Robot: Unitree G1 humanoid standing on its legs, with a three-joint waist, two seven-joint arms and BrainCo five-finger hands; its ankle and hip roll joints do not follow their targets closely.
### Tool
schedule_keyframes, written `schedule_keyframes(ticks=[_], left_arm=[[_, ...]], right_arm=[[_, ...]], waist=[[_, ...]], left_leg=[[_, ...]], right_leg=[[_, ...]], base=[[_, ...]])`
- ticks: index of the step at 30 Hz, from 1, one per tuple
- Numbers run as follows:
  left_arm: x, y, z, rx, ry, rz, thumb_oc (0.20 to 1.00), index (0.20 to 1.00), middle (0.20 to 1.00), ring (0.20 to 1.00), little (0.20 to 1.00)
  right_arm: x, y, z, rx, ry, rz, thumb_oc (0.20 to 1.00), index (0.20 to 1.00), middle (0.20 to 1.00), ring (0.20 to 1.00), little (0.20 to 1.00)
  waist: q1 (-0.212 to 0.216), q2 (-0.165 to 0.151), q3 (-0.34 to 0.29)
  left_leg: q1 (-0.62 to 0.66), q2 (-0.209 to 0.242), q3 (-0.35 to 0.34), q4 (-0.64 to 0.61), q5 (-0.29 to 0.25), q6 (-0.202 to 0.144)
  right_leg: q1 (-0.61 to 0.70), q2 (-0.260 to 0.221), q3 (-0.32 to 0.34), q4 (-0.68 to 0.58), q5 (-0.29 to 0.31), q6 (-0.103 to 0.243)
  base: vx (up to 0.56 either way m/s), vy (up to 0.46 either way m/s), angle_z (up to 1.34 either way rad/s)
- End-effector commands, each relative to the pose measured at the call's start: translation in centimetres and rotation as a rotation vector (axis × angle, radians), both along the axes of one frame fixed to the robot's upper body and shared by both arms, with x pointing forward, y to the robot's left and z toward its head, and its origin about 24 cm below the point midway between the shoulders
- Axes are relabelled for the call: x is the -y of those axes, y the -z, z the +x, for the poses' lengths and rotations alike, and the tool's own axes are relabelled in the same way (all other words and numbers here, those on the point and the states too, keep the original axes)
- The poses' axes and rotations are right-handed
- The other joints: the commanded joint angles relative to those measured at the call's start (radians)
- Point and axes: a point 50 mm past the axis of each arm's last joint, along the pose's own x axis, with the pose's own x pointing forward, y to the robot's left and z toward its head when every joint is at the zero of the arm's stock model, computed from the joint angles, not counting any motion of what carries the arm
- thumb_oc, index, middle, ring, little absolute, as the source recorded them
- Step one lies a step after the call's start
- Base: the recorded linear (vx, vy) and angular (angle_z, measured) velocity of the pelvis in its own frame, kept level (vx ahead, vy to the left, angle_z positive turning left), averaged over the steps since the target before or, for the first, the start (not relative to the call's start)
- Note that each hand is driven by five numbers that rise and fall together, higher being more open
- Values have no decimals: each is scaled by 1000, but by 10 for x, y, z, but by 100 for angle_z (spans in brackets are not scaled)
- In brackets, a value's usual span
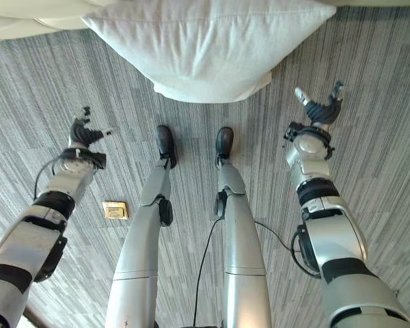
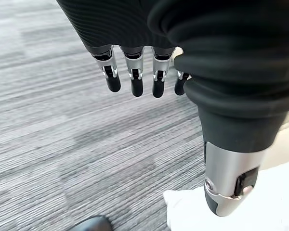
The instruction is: Pick up all the scattered cushions and arrange them neatly on the sofa.
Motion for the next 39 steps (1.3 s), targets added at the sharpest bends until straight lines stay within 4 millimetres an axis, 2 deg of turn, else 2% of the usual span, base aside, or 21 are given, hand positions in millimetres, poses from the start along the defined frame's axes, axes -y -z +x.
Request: schedule_keyframes(ticks=[1, 2, 4, 9, 10, 12, 13, 14, 15, 16, 17, 20, 24, 26, 28, 30, 32, 34, 35, 37, 39], left_arm=[[-8, 41, -15, -31, -61, -39, 1000, 1000, 1000, 1000, 1000], [-2, 30, -11, 6, -46, -31, 1000, 1000, 1000, 1000, 1000], [18, 0, -2, 103, 2, -12, 1000, 1000, 1000, 1000, 1000], [51, -30, 7, 194, 91, -10, 1000, 1000, 1000, 1000, 1000], [67, -44, 9, 238, 145, -14, 1000, 1000, 1000, 1000, 1000], [82, -57, 9, 281, 197, -20, 1000, 1000, 1000, 1000, 1000], [103, -68, 9, 323, 276, -64, 1000, 1000, 1000, 1000, 1000], [103, -69, 9, 324, 277, -64, 1000, 1000, 1000, 1000, 1000], [126, -80, 7, 361, 373, -146, 595, 595, 595, 595, 595], [135, -83, 6, 371, 417, -189, 278, 278, 278, 278, 278], [156, -90, 2, 394, 515, -285, 200, 200, 200, 200, 200], [182, -103, -6, 441, 653, -355, 200, 200, 200, 200, 200], [184, -120, -15, 531, 698, -379, 200, 200, 200, 200, 200], [185, -132, -31, 640, 750, -399, 200, 200, 200, 200, 200], [184, -132, -40, 684, 764, -391, 200, 200, 200, 200, 200], [179, -130, -55, 755, 780, -364, 200, 200, 200, 200, 200], [170, -124, -62, 779, 772, -313, 200, 200, 200, 200, 200], [155, -109, -70, 786, 725, -180, 200, 200, 200, 200, 200], [142, -92, -75, 768, 695, -123, 200, 200, 200, 200, 200], [133, -77, -82, 753, 682, -158, 200, 200, 200, 200, 200], [123, -52, -90, 704, 664, -185, 200, 200, 200, 200, 200]], right_arm=[[-12, 38, -10, 30, -29, 19, 1000, 1000, 1000, 1000, 1000], [-20, 29, -9, 72, -55, 23, 1000, 1000, 1000, 1000, 1000], [-50, 7, -5, 175, -161, 45, 1000, 1000, 1000, 1000, 1000], [-92, -15, -4, 282, -348, 98, 1000, 1000, 1000, 1000, 1000], [-110, -26, -4, 318, -424, 111, 1000, 1000, 1000, 1000, 1000], [-123, -35, -4, 342, -493, 120, 1000, 1000, 1000, 1000, 1000], [-139, -42, -4, 356, -579, 130, 834, 834, 834, 834, 834], [-139, -43, -4, 358, -581, 130, 448, 448, 448, 448, 448], [-155, -51, -6, 390, -660, 178, 200, 200, 200, 200, 200], [-159, -55, -6, 411, -690, 211, 200, 200, 200, 200, 200], [-171, -63, -10, 466, -757, 290, 200, 200, 200, 200, 200], [-182, -72, -17, 581, -852, 450, 200, 200, 200, 200, 200], [-181, -84, -26, 665, -873, 413, 200, 200, 200, 200, 200], [-169, -89, -36, 746, -855, 365, 200, 200, 200, 200, 200], [-158, -83, -39, 757, -826, 325, 200, 200, 200, 200, 200], [-147, -71, -45, 743, -798, 218, 200, 200, 200, 200, 200], [-141, -63, -51, 737, -800, 166, 200, 200, 200, 200, 200], [-130, -48, -62, 728, -791, 80, 200, 200, 200, 200, 200], [-121, -39, -71, 716, -769, 3, 200, 200, 200, 200, 200], [-115, -20, -78, 670, -765, -44, 200, 200, 200, 200, 200], [-106, 0, -88, 611, -769, -72, 200, 200, 200, 200, 200]], waist=[[-6, -16, -231], [-6, -16, -236], [-3, -17, -240], [0, -20, -233], [4, -16, -217], [10, -9, -191], [13, -5, -173], [14, -3, -170], [18, 2, -158], [20, 4, -154], [20, 7, -153], [16, 8, -181], [7, 2, -247], [-3, -7, -326], [-7, -7, -344], [-9, -3, -348], [-8, 1, -345], [-11, 0, -336], [-5, -1, -337], [3, -4, -340], [14, -6, -338]], left_leg=[[-54, -17, -71, 290, -331, -18], [-83, -18, -75, 321, -341, -17], [-170, -17, -75, 435, -366, -14], [-328, -11, -72, 630, -416, -9], [-359, -5, -76, 675, -424, -8], [-378, -3, -90, 717, -433, -8], [-392, -5, -99, 749, -441, -5], [-394, -5, -102, 753, -443, -5], [-403, -5, -110, 778, -451, -4], [-409, -2, -115, 790, -454, -3], [-410, -1, -115, 797, -459, -4], [-410, -5, -116, 801, -463, -5], [-410, -10, -108, 768, -456, -11], [-379, -21, -88, 665, -434, -16], [-316, -26, -84, 590, -418, -15], [-192, -41, -90, 477, -392, -21], [-104, -41, -95, 405, -374, -29], [20, -48, -99, 298, -314, -43], [122, -50, -109, 240, -301, -51], [262, -57, -118, 157, -284, -58], [410, -58, -126, 92, -268, -63]], right_leg=[[-52, -29, 34, -54, -21, 135], [-81, -30, 35, -25, -30, 135], [-168, -32, 36, 81, -59, 132], [-315, -41, 41, 259, -106, 129], [-331, -42, 34, 294, -123, 128], [-331, -41, 23, 323, -134, 126], [-331, -39, 16, 347, -145, 123], [-331, -39, 14, 350, -147, 123], [-331, -37, 8, 367, -152, 123], [-331, -35, 5, 372, -156, 121], [-331, -29, 4, 377, -159, 120], [-331, -15, 7, 379, -160, 119], [-331, -12, 4, 348, -146, 122], [-330, -12, 14, 291, -136, 124], [-278, -11, 15, 239, -127, 125], [-163, -7, 15, 142, -100, 131], [-79, -9, 16, 76, -83, 136], [48, -23, 18, -29, -27, 138], [146, -34, 14, -90, -18, 140], [274, -34, 9, -159, -10, 144], [420, -38, -8, -218, -7, 145]], base=[[51, -17, 10], [70, -5, 9], [95, -8, -1], [96, 1, -5], [93, 1, -5], [53, -11, -13], [37, -18, -11], [45, -18, -7], [0, 0, 0], [42, 10, 1], [30, 15, 1], [31, 39, -4], [12, 21, -1], [-38, 8, 5], [-108, 26, 9], [-115, 34, 8], [-65, 12, 8], [-102, 0, 1], [-77, -29, -1], [-13, -78, -2], [64, -105, 6]])
